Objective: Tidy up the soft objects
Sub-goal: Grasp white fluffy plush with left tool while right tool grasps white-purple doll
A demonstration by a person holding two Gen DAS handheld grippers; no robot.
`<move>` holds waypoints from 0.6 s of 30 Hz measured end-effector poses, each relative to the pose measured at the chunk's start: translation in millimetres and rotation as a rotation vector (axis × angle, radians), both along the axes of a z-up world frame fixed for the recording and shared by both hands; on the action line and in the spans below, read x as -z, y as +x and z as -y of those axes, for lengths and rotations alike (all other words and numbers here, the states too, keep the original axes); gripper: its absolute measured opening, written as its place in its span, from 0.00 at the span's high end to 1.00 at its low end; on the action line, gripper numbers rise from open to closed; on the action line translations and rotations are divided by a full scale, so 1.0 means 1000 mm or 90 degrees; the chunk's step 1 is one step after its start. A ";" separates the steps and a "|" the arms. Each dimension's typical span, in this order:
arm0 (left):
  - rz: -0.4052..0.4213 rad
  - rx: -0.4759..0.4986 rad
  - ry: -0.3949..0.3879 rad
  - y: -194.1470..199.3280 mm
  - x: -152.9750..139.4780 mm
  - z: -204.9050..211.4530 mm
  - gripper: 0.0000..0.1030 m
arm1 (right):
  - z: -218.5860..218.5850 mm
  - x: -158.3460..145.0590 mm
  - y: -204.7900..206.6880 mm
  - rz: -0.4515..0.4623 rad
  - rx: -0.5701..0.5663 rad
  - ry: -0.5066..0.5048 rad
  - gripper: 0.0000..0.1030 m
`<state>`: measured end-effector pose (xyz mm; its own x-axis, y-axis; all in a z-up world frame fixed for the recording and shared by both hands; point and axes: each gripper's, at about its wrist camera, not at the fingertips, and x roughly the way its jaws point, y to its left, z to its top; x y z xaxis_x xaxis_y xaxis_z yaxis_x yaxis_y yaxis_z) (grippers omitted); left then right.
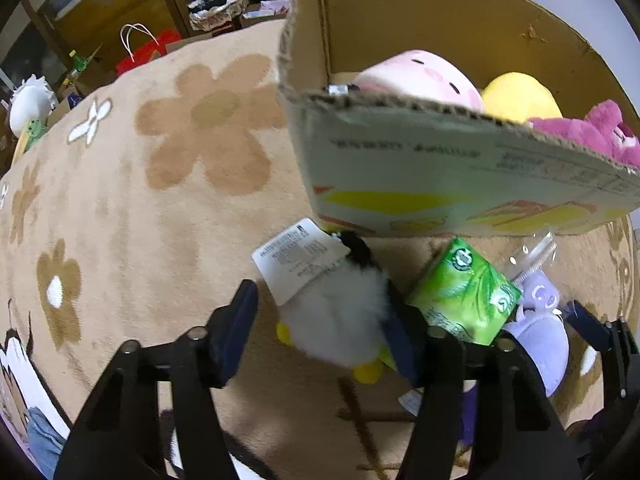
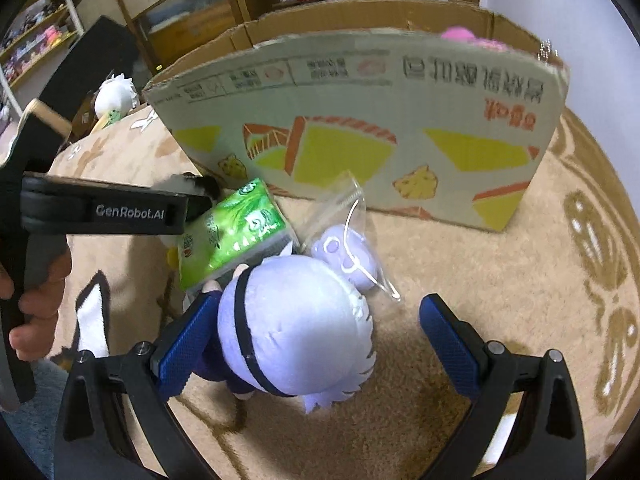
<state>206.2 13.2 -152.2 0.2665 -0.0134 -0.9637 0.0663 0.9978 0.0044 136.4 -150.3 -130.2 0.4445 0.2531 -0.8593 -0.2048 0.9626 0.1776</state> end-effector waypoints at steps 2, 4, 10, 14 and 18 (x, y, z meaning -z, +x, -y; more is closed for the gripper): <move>-0.005 -0.001 -0.014 0.000 0.001 -0.003 0.52 | 0.004 0.004 0.002 -0.017 0.006 0.020 0.03; -0.011 -0.004 -0.030 0.000 0.002 -0.002 0.57 | 0.006 0.006 0.001 -0.027 0.008 0.039 0.06; -0.014 0.006 -0.042 -0.001 0.002 -0.002 0.71 | 0.005 0.002 -0.004 -0.033 -0.009 0.064 0.28; -0.003 0.021 -0.023 -0.007 0.000 0.006 0.75 | 0.006 -0.003 -0.010 -0.024 -0.018 0.064 0.32; 0.006 0.017 -0.016 -0.018 -0.005 0.006 0.75 | 0.014 -0.008 -0.015 -0.027 -0.008 0.067 0.32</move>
